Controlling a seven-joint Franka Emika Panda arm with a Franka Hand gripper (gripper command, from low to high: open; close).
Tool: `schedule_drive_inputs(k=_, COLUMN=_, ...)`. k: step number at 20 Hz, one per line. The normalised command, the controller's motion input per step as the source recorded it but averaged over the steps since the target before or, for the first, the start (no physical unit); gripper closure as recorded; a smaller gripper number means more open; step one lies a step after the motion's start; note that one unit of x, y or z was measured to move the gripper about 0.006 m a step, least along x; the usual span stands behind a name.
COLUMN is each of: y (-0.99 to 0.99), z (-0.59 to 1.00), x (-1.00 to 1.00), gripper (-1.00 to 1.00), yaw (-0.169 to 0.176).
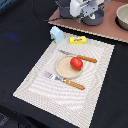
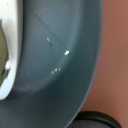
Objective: Interact with the objects in diverse but meaningful ways.
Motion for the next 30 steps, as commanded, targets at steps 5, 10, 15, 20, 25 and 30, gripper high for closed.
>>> schedule_drive_inputs(k=5, y=0.00, z=0.11, x=-0.21, gripper=-1.00, yaw=0.000)
schedule_drive_inputs(k=10, y=0.00, z=0.11, x=-0.22, gripper=-1.00, yaw=-0.001)
schedule_drive_inputs(k=15, y=0.00, z=0.03, x=-0.27, gripper=-1.00, yaw=0.000)
schedule_drive_inputs(k=20, y=-0.06, z=0.00, x=-0.29, gripper=-1.00, yaw=0.000)
schedule_drive_inputs(k=25, y=-0.15, z=-0.05, x=-0.31, gripper=-1.00, yaw=0.000)
schedule_drive_inputs(k=30, y=-0.21, z=-0.12, x=-0.36, gripper=-1.00, yaw=0.000)
